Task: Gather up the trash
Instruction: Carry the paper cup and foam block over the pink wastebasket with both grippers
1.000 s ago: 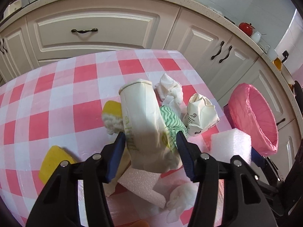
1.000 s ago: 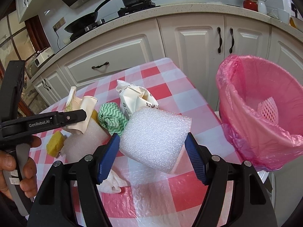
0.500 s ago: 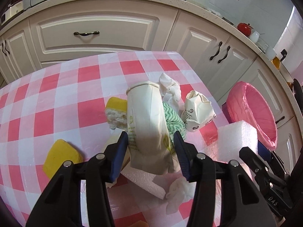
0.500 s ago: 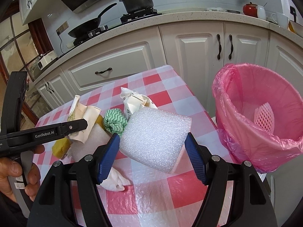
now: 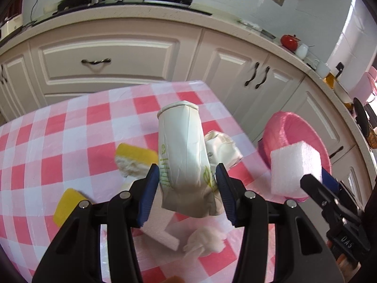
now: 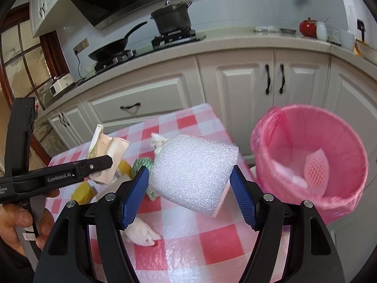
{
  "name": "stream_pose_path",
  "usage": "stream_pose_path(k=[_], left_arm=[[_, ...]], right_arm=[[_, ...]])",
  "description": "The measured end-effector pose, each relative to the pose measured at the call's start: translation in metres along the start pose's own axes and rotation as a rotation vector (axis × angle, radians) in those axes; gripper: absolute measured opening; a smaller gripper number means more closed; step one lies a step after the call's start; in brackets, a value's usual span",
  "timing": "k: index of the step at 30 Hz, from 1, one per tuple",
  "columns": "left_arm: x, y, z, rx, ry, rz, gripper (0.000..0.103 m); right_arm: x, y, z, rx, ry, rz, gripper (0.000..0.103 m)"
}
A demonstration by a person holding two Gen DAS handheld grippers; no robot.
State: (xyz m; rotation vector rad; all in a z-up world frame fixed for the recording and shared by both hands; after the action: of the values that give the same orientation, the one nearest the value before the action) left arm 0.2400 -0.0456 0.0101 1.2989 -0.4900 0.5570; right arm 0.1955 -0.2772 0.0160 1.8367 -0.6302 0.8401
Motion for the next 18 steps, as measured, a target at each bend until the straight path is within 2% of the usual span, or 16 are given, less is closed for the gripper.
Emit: stream_pose_path(k=[10,18], left_arm=[[0.021,-0.005,0.055,-0.063,-0.100,0.024,0.048],[0.039,-0.016,0.114,-0.123,-0.199,0.039,0.048]], right_arm=[[0.038,0.026,0.060,-0.108,-0.033,0.086,0.067],[0.051,0.031,0.113,-0.196,-0.058,0.108,0.067]])
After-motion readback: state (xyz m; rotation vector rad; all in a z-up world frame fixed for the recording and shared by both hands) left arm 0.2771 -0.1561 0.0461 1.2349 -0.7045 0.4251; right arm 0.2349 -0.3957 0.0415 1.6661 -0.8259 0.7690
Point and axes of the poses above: each gripper's, at about its wrist camera, not at the fingertips, and y roughly against the way its jaws point, z to its right, x to its top, the point moved 2 cm from there along -y, roughly the way its jaws point, and after that the axes turned 3 degrees about -y, right-handed, at the moved point
